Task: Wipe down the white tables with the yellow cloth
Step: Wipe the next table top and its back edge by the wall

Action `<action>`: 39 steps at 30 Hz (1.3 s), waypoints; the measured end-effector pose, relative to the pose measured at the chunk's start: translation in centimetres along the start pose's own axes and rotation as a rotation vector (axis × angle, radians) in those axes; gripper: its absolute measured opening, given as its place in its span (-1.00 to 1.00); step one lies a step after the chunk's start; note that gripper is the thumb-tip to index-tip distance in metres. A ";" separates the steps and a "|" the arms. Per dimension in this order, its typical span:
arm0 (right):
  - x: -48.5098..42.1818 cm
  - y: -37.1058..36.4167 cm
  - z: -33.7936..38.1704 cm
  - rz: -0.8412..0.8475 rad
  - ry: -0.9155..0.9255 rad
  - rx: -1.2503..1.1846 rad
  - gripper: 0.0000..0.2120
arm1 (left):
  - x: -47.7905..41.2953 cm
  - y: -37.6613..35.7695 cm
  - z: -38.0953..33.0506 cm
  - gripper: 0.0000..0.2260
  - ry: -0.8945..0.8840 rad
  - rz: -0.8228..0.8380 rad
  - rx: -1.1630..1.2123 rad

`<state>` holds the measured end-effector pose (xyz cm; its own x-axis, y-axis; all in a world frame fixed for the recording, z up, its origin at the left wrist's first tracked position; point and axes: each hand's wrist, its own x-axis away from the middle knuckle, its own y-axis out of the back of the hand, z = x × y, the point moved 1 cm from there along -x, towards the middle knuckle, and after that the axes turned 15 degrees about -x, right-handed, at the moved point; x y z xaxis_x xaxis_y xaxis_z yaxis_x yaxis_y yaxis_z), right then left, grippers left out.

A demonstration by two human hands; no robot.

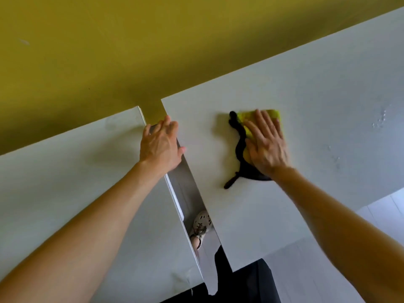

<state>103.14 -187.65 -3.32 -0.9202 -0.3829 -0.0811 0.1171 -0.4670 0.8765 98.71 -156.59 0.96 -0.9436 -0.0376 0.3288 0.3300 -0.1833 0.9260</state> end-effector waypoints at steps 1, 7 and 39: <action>-0.7 0.8 -0.9 -0.028 -0.111 0.027 -0.45 | 0.0 0.1 0.1 -0.26 -0.006 0.010 -0.011; 6.2 -4.8 11.4 0.097 0.019 -0.058 -0.33 | 2.0 0.7 -0.3 -0.36 -0.155 -0.153 0.035; 22.4 -4.9 11.4 0.101 -0.097 -0.018 -0.19 | 7.0 1.8 -8.7 -0.13 -0.384 0.076 -0.049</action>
<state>77.73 -184.84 -4.07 -0.9351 -0.3503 0.0544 0.2169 -0.4441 0.8693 92.51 -165.72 3.28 -0.8355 0.3152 0.4502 0.3883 -0.2411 0.8894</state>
